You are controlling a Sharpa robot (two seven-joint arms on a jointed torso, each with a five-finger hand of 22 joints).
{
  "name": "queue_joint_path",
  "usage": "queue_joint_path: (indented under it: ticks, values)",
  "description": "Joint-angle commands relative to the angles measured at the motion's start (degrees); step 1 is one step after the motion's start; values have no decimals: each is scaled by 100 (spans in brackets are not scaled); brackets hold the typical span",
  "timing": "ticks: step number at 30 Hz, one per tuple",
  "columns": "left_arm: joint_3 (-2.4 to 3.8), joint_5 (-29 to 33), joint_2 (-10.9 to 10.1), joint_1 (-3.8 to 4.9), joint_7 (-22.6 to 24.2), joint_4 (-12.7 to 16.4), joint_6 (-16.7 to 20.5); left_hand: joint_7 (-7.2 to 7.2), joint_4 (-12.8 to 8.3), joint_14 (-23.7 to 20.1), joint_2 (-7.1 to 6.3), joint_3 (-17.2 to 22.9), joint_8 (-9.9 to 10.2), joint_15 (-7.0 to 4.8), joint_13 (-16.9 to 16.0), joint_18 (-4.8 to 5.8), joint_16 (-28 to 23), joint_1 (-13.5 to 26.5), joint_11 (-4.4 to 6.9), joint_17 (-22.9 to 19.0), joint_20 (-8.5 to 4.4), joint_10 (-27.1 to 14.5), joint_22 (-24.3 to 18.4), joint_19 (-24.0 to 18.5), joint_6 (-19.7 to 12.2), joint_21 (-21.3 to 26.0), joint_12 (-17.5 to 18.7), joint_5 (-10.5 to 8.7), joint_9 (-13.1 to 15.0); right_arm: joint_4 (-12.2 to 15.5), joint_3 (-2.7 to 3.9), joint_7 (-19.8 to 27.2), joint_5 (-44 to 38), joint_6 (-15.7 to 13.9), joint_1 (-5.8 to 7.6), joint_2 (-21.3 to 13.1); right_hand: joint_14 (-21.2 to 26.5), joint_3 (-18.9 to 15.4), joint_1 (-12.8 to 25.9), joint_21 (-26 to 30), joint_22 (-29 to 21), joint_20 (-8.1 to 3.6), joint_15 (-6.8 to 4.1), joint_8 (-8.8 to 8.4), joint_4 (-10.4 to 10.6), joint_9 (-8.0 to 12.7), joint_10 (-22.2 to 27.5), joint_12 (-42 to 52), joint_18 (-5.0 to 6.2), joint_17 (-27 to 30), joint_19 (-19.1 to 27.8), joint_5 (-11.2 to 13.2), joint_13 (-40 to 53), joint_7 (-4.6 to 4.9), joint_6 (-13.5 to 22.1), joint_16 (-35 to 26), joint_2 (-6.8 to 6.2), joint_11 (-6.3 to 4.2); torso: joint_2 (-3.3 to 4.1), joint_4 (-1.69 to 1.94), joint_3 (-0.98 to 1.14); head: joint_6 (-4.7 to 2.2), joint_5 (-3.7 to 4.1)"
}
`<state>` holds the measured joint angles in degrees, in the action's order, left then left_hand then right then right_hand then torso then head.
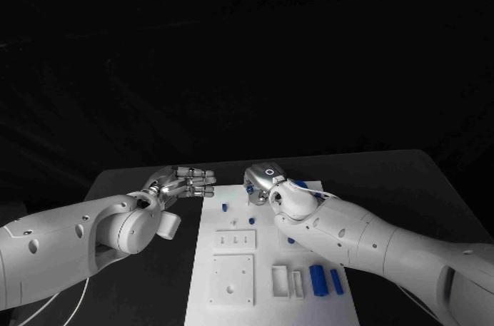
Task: Assemble the parts on the task board
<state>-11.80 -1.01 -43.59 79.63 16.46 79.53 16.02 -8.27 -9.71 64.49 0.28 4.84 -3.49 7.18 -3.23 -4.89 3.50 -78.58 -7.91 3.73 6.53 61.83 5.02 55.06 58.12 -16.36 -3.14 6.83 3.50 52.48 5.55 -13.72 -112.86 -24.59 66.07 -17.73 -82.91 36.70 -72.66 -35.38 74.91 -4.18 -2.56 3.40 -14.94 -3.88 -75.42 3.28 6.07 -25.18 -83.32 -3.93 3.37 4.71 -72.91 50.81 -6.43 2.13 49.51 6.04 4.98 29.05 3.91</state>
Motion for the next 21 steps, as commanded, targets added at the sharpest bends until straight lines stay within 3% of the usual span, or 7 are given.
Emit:
queue_joint_path:
  ticks: [1, 12, 21]
  values:
    - [5, -16, 20, 18, 46, 4, -96, -20, -20, 19, 18, 5, -5, 25, -5, -1, 6, 21, 0, 1, 6, -32, -5, -28, -30, -19, -21, 23, 6, -49, -14, 3, -55, 239, -25, -6, 14, 11, 2, 19, 384, -1, -42, 23, -4, -10, -60, 4, -5, 2, -42, -40, 8, -12, -44, 17, 43, -20, 10, 72, -1, 3, 3]
    - [5, -16, 17, 18, 44, -20, -98, -20, -20, 19, 18, 5, -5, 25, -5, -1, 6, 21, 0, 1, 6, -32, -5, -28, -30, -19, -21, 23, 6, 9, -15, 0, -46, 383, -27, -46, 15, 5, 20, 14, 387, -4, -46, 23, -17, -11, -65, 5, -7, 3, -45, -98, 8, -13, -45, 17, 38, -21, 18, 60, 0, 35, -9]
    - [5, -15, 8, 18, 46, -29, -93, -20, -20, 19, 18, 5, -5, 25, -5, -1, 6, 21, 0, 1, 6, -32, -5, -28, -30, -19, -21, 23, 6, 111, -15, -84, -79, 252, -35, -106, 16, 7, 26, 17, 387, -11, -52, 24, -29, -12, -74, 4, -5, 3, -46, -124, 8, -15, -53, 17, 37, -24, 17, 62, -3, 47, -20]
